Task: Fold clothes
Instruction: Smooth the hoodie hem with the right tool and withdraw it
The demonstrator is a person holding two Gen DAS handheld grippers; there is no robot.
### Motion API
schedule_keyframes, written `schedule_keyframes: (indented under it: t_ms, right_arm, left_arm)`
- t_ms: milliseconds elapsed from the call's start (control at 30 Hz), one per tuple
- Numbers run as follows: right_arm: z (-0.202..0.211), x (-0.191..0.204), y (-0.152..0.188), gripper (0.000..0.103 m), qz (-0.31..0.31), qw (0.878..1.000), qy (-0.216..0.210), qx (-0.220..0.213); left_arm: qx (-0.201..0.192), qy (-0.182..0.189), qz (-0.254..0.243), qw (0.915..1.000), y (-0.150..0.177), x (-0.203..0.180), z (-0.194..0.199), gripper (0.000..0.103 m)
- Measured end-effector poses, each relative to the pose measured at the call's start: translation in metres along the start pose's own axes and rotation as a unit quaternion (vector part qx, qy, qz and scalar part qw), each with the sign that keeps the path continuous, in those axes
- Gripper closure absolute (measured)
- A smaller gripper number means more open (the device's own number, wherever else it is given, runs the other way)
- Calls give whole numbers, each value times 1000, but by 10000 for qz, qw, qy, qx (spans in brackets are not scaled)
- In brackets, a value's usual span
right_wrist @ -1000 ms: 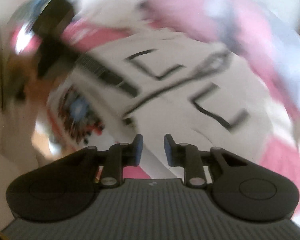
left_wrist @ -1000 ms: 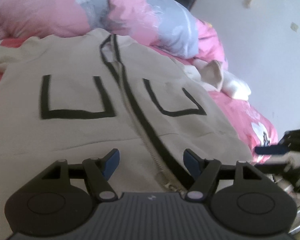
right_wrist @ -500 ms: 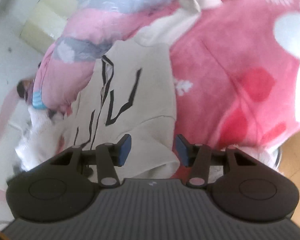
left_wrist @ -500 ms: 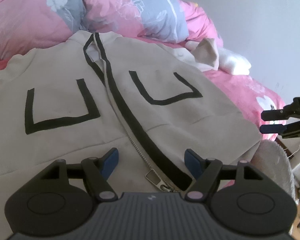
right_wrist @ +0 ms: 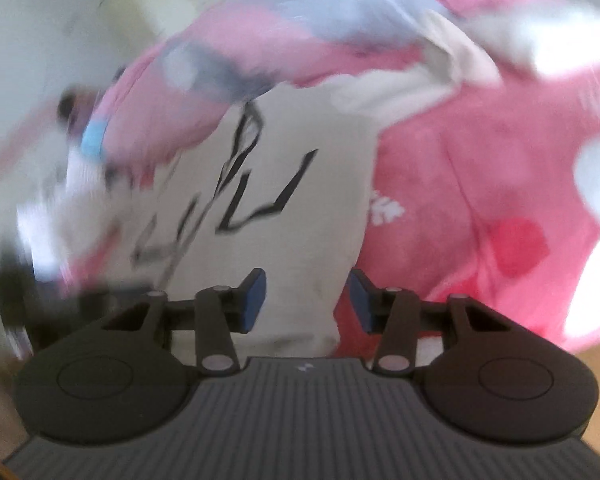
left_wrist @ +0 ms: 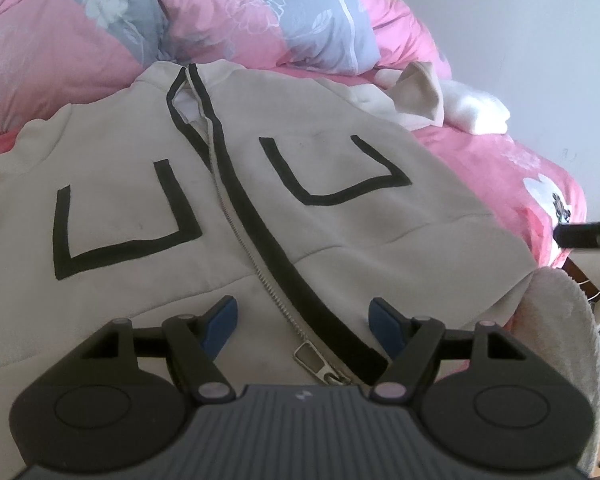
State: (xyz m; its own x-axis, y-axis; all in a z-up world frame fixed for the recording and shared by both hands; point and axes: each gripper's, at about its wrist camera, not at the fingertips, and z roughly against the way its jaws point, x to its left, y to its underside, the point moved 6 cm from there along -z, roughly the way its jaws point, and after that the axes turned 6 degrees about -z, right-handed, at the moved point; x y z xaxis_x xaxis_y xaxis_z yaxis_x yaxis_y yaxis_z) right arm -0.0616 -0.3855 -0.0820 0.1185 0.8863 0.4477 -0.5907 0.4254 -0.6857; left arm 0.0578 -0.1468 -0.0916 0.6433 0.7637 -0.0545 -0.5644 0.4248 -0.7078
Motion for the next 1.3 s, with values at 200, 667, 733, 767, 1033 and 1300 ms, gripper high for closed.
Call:
schedule_keyframes:
  t_ms: [200,667,733,767,1033,1300]
  right_arm:
    - [-4,18,18,88,1678,9838,497,389]
    - [-35,11,29,90,2534,9586,754,1055]
    - [-39,9,30,90,2519,9591,727,1069]
    - [-39,9,30,91,2497,9602,704,1039]
    - [-19,18,30,102,2396,9679,491,580]
    - [1,45,46,103,2817,9575,53,613]
  left_arm:
    - [20,-6,7,10000,0,0,0,29]
    - [5,-22,53,10000,1,0,1,29]
    - [5,-21,57,10000,1,0,1,29]
    - [4,-21,56,10000,1,0,1,29]
    - [6,-26,38,10000,1,0,1,29]
    - [1,-19,28,10000,1,1,1,29]
